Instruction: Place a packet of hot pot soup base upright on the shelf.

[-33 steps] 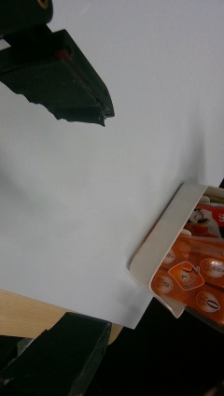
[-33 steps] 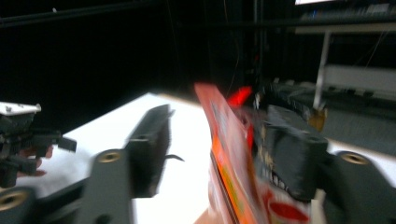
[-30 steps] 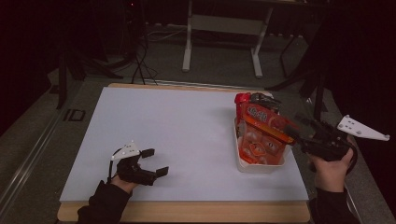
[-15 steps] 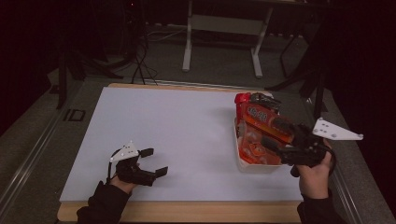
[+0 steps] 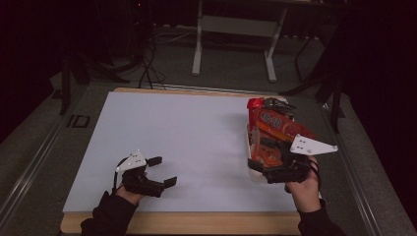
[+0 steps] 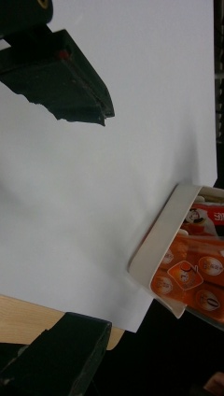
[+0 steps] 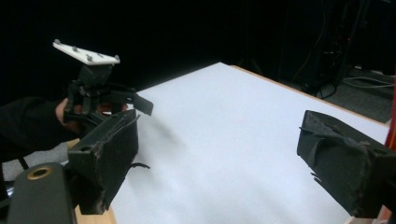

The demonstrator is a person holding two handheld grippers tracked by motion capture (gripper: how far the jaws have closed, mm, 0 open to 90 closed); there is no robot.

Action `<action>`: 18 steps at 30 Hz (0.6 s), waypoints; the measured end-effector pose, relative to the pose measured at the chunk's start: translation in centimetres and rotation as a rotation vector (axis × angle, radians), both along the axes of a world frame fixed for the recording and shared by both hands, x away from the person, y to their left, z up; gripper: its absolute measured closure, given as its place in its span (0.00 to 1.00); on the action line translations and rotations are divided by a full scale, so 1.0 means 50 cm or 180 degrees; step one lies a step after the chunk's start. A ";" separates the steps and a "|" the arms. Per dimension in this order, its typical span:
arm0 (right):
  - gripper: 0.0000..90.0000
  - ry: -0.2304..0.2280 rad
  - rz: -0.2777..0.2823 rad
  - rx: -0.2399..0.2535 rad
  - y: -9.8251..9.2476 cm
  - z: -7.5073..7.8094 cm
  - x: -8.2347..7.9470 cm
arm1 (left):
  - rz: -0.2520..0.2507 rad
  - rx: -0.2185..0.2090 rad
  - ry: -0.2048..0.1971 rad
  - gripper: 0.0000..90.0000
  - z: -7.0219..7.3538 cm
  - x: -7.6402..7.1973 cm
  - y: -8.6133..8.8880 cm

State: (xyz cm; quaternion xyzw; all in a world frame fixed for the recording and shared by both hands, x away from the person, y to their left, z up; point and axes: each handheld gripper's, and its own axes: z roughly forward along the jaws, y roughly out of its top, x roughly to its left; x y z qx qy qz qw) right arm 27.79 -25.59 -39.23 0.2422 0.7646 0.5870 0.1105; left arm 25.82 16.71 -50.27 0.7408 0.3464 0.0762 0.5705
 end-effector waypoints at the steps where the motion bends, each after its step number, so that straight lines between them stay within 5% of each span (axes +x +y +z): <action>1: 0.14 0.0026 0.0025 -0.0011 0.003 -0.006 0.001 | 0.0001 0.0001 0.0002 0.02 0.000 0.000 0.000; 18: 0.13 0.0221 0.0193 -0.0270 0.033 -0.099 -0.002 | -0.0017 0.0016 -0.0013 0.02 -0.002 -0.006 0.000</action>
